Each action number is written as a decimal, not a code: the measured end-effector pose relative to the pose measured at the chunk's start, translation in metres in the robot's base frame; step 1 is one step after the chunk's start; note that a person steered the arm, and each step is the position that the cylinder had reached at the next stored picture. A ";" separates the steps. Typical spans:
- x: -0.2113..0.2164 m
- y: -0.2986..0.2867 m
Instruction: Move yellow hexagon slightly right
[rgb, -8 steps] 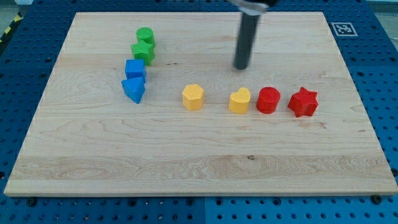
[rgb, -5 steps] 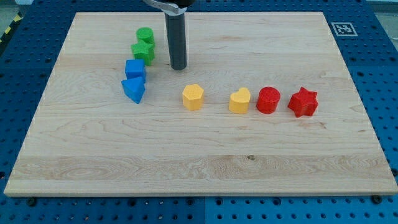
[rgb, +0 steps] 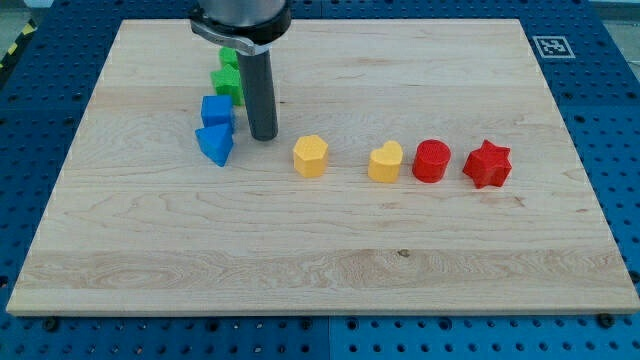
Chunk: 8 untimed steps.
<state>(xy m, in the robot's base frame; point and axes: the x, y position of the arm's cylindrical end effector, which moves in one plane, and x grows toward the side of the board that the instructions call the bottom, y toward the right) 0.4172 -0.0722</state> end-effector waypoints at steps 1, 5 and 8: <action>0.009 0.000; 0.028 0.019; 0.028 0.067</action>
